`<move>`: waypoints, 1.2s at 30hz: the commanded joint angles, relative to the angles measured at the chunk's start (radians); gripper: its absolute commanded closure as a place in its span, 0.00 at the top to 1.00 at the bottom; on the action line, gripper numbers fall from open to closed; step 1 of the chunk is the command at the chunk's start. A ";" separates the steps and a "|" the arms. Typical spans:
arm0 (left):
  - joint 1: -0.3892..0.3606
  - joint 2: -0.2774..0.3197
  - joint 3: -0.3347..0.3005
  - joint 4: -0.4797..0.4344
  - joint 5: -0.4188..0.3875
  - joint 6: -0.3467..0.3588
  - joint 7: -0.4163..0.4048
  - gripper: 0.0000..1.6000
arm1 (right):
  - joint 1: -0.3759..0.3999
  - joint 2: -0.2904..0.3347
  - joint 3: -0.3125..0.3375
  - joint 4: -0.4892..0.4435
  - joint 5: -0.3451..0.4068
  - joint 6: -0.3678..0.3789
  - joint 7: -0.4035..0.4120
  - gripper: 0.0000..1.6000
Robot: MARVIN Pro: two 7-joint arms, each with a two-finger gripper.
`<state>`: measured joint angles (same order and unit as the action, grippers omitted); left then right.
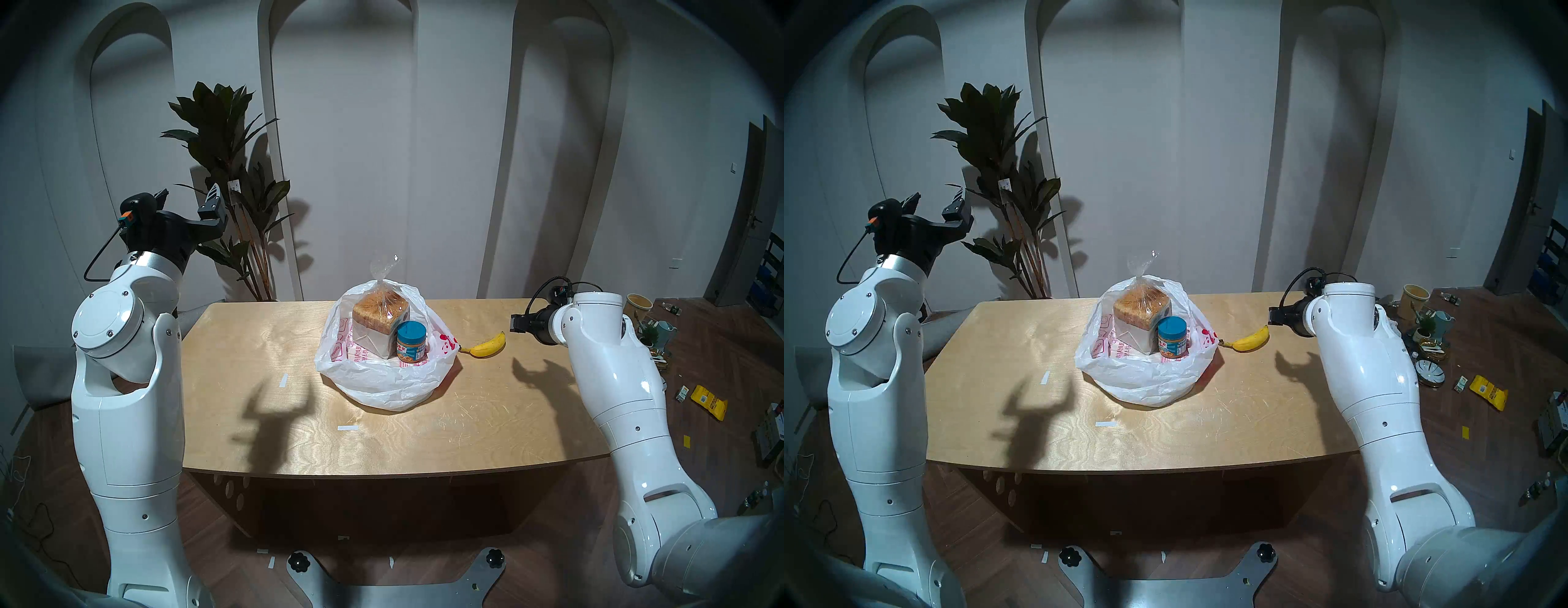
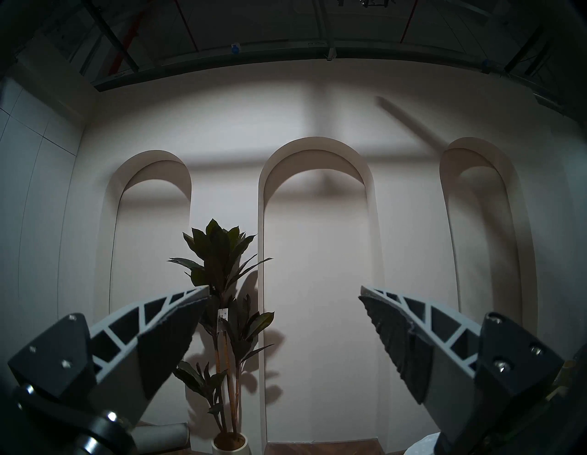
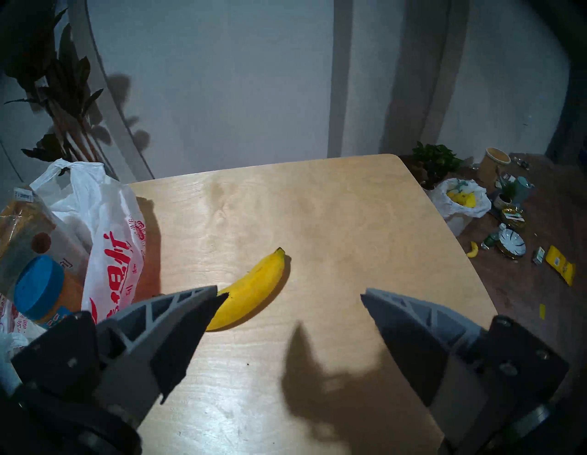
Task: Bag the groceries: heavy items first, fragile items on top
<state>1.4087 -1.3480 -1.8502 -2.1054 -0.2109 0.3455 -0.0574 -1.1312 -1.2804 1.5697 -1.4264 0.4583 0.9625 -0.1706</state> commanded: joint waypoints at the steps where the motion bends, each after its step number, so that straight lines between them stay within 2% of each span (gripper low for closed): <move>1: -0.013 0.002 0.001 -0.024 -0.003 0.000 -0.002 1.00 | 0.015 -0.106 0.000 -0.014 0.016 -0.020 -0.081 1.00; 10: -0.013 0.002 0.001 -0.029 -0.003 0.008 -0.002 1.00 | 0.048 -0.200 0.020 0.027 0.026 -0.067 -0.202 1.00; 14: -0.013 0.002 0.001 -0.031 -0.004 0.013 -0.002 1.00 | 0.074 -0.262 0.038 0.072 0.031 -0.109 -0.278 1.00; 16: -0.012 0.002 0.001 -0.031 -0.004 0.014 -0.002 1.00 | 0.080 -0.268 0.040 0.083 0.034 -0.117 -0.290 1.00; 19: -0.012 0.002 0.001 -0.033 -0.004 0.018 -0.002 1.00 | 0.108 -0.323 0.059 0.133 0.038 -0.160 -0.355 1.00; 21: -0.012 0.002 0.001 -0.034 -0.004 0.019 -0.002 1.00 | 0.114 -0.318 0.054 0.143 0.042 -0.168 -0.363 1.00; 25: -0.012 0.001 0.001 -0.035 -0.004 0.023 -0.001 1.00 | 0.158 -0.378 0.077 0.209 0.048 -0.227 -0.435 1.00; 36: -0.013 0.001 0.001 -0.039 -0.004 0.030 -0.001 1.00 | 0.254 -0.426 0.129 0.330 0.065 -0.347 -0.548 1.00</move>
<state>1.4088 -1.3498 -1.8494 -2.1229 -0.2125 0.3778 -0.0565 -0.9800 -1.6519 1.6721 -1.1328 0.5208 0.6953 -0.6620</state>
